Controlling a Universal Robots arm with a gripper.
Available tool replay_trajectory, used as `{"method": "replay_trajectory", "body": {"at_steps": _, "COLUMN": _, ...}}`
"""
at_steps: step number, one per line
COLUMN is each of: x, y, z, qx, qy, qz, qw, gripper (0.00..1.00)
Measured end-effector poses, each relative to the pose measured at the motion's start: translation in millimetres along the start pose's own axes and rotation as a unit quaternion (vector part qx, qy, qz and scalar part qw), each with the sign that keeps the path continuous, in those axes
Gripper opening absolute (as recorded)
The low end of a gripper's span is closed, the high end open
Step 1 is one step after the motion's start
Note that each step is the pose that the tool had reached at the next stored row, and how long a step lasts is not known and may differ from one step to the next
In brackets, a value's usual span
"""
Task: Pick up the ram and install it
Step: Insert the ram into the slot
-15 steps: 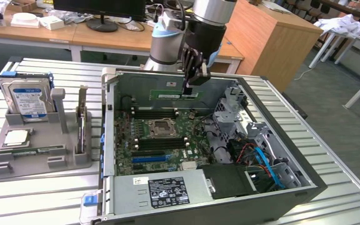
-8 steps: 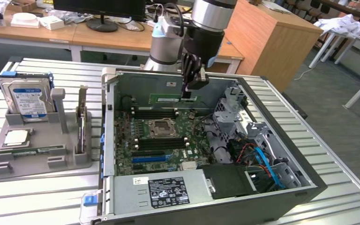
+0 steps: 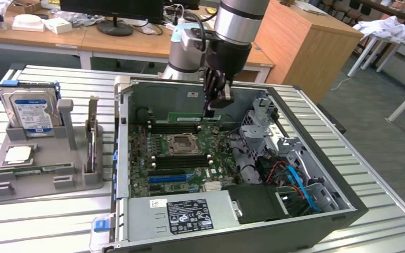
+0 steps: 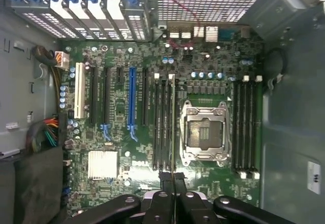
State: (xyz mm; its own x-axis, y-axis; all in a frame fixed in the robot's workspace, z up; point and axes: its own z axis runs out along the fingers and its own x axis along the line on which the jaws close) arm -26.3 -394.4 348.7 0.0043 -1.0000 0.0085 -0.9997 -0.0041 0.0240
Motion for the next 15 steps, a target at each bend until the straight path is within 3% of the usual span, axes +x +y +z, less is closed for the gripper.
{"method": "replay_trajectory", "body": {"at_steps": 15, "x": 8.5, "y": -0.4, "z": 26.8, "qx": 0.0000, "qy": 0.0015, "qz": 0.002, "qw": 1.0000, "gripper": 0.12}}
